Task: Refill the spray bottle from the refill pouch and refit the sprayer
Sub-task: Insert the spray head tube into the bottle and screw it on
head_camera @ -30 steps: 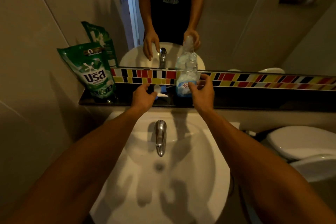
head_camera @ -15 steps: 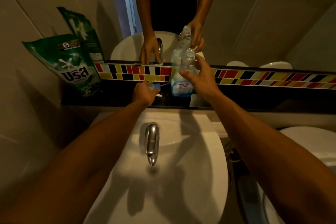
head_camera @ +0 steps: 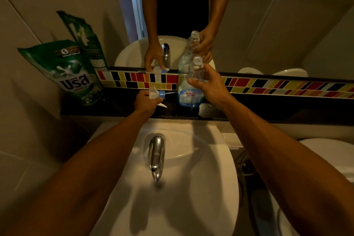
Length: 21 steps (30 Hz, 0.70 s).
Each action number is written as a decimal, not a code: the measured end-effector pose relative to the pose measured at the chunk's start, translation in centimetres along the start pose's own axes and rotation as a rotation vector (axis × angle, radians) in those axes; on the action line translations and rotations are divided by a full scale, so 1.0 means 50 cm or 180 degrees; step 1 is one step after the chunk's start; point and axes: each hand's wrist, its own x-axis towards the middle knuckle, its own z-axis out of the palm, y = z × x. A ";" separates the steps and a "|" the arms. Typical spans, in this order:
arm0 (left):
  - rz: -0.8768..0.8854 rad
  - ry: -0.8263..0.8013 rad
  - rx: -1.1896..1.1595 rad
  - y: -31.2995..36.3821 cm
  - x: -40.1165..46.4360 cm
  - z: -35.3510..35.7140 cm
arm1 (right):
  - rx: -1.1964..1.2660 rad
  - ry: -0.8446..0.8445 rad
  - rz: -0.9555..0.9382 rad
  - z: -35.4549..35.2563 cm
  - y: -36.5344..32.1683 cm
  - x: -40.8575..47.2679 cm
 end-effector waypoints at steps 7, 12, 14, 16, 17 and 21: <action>0.0306 0.0152 -0.0613 0.035 -0.021 -0.098 | 0.0008 0.0090 -0.0115 -0.013 -0.018 -0.039; 0.0392 0.0310 -0.1154 0.104 -0.047 -0.172 | -0.0093 0.0214 -0.0224 -0.024 -0.047 -0.082; 0.0508 0.0331 -0.1257 0.135 -0.058 -0.202 | -0.0181 0.0269 -0.0244 -0.031 -0.053 -0.100; 0.0685 0.0362 -0.1280 0.165 -0.069 -0.231 | -0.0240 0.0333 -0.0241 -0.039 -0.058 -0.119; 0.0760 0.0382 -0.1307 0.181 -0.077 -0.245 | -0.0241 0.0374 -0.0215 -0.042 -0.060 -0.130; 0.0848 0.0385 -0.1454 0.231 -0.101 -0.295 | -0.0301 0.0424 -0.0131 -0.049 -0.061 -0.171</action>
